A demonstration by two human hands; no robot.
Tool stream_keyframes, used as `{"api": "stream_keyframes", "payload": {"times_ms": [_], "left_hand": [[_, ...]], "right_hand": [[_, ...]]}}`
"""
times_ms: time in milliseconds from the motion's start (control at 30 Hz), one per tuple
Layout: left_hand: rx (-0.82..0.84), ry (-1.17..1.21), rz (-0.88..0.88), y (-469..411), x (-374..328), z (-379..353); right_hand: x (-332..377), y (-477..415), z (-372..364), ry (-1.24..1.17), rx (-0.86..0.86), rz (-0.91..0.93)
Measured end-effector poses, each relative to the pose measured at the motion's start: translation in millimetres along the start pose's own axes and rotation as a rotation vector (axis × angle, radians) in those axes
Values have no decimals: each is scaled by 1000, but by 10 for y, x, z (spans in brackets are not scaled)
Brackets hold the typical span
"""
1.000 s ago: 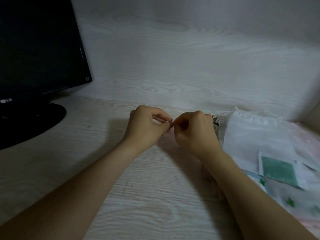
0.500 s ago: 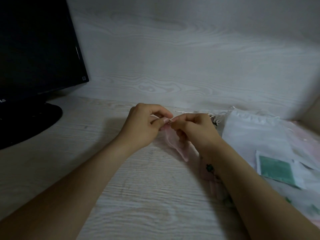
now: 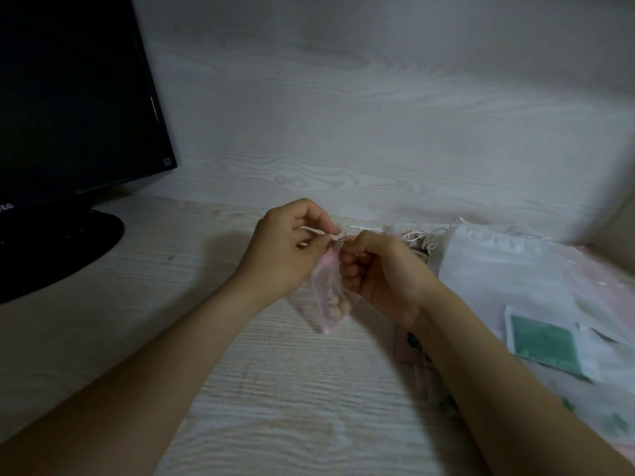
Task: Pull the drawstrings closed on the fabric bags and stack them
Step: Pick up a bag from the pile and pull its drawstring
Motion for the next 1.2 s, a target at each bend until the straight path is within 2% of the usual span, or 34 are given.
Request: {"api": "stream_keyframes", "payload": {"times_ms": [167, 367, 567, 733, 867, 1200], "left_hand": [[-21, 14, 19, -17, -41, -9], [40, -52, 22, 6, -49, -16], [86, -102, -52, -35, -64, 6], [118, -73, -46, -65, -42, 31], [138, -16, 23, -52, -21, 8], [147, -9, 36, -80, -32, 19]], "right_hand": [[19, 6, -3, -59, -8, -30], [32, 28, -40, -44, 24, -22], [21, 31, -35, -25, 54, -38], [2, 13, -2, 15, 30, -43], [-12, -9, 16, 64, 29, -9], [20, -16, 2, -25, 78, 42]]}}
Point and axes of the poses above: each hand's wrist, its own y-axis away from the middle knuckle, its own z-axis out of the back of the hand, x = y × z, the point moved 5 cm from there along -y, towards the middle knuckle, and after that the axes turned 15 degrees about -x, right-handed, at the moved point
